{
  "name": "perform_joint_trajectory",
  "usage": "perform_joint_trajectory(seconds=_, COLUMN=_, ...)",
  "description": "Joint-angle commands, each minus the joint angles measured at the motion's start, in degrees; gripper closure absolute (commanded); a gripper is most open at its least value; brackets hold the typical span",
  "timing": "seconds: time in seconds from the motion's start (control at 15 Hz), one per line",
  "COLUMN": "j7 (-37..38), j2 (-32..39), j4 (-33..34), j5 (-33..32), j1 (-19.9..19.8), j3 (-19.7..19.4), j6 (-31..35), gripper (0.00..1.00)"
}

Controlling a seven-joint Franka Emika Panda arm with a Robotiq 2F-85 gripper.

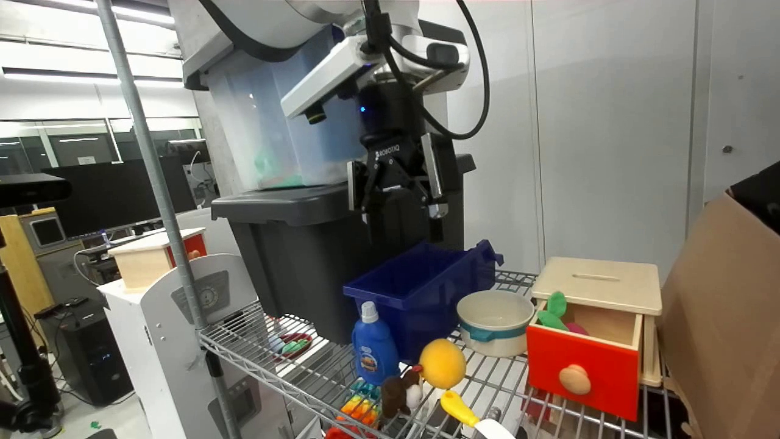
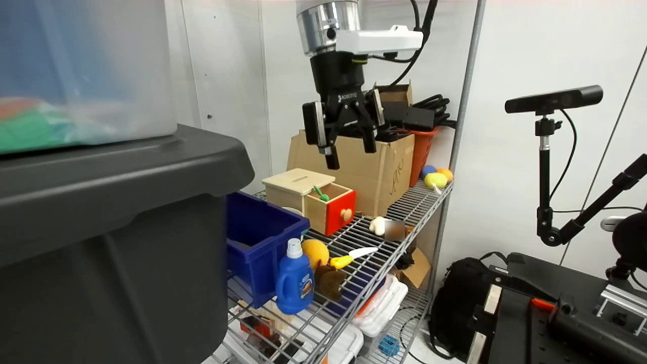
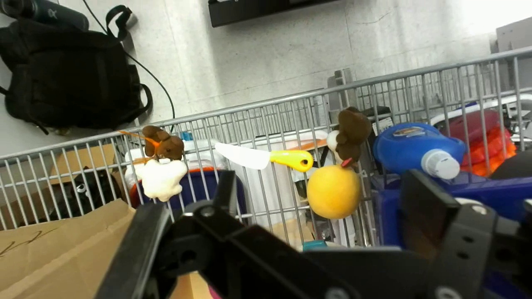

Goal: Put the purple plushy in the drawer

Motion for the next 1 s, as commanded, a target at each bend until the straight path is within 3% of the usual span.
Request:
perform_joint_trajectory(seconds=0.0, j7=0.31, j2=-3.46, j4=-3.32, j5=-2.6, j1=0.8, j3=0.29, j6=-2.71, gripper=0.0)
perform_joint_trajectory(seconds=0.27, j7=-0.1, j2=-4.46, j4=-4.83, j5=-4.48, j1=0.93, j3=0.46, j6=-3.57, gripper=0.0)
perform_joint_trajectory(seconds=0.93, j7=-2.48, j2=-7.34, j4=-8.81, j5=-14.58, j1=1.47, j3=1.4, j6=1.5, gripper=0.0)
